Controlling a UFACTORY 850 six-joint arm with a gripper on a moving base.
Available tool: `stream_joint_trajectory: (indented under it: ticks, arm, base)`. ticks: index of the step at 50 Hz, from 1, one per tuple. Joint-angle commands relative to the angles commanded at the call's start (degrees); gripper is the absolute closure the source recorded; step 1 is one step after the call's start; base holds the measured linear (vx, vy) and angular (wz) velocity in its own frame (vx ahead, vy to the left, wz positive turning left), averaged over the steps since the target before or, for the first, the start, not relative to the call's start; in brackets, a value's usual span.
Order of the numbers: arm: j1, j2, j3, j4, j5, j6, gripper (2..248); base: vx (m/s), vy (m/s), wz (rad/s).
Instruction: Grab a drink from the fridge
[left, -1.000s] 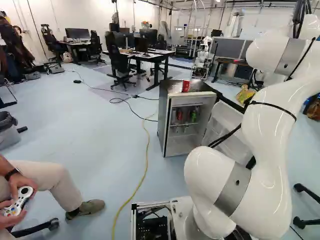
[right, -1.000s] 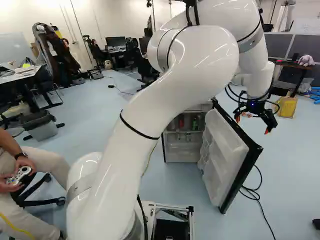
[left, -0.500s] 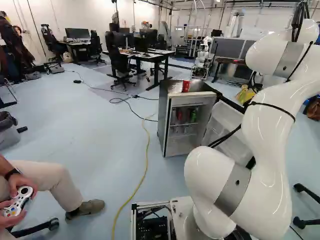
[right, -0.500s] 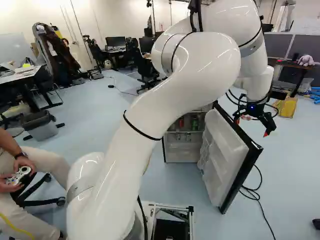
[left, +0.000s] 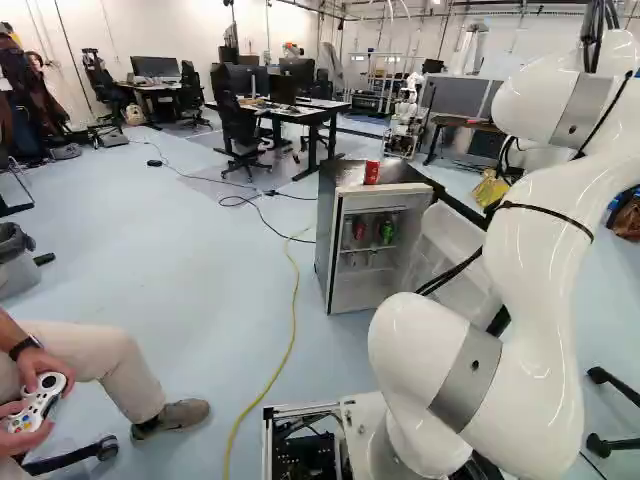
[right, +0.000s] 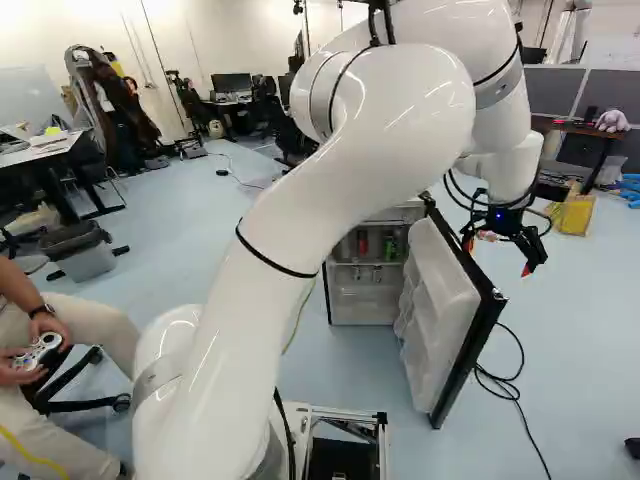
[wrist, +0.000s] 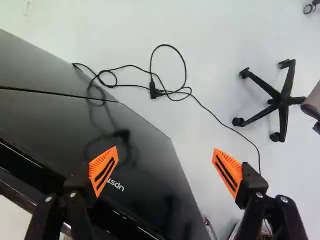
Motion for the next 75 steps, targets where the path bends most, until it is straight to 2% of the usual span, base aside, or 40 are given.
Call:
stream_joint_trajectory:
  ticks: [27,75]
  arm:
    - [1.48,2.92,4.47,0.0,0.0,0.0,3]
    - [5.34,8.03,12.19,0.0,0.0,0.0,3]
  base:
    - [0.0,0.0,0.0]
    - [0.0,0.0,0.0]
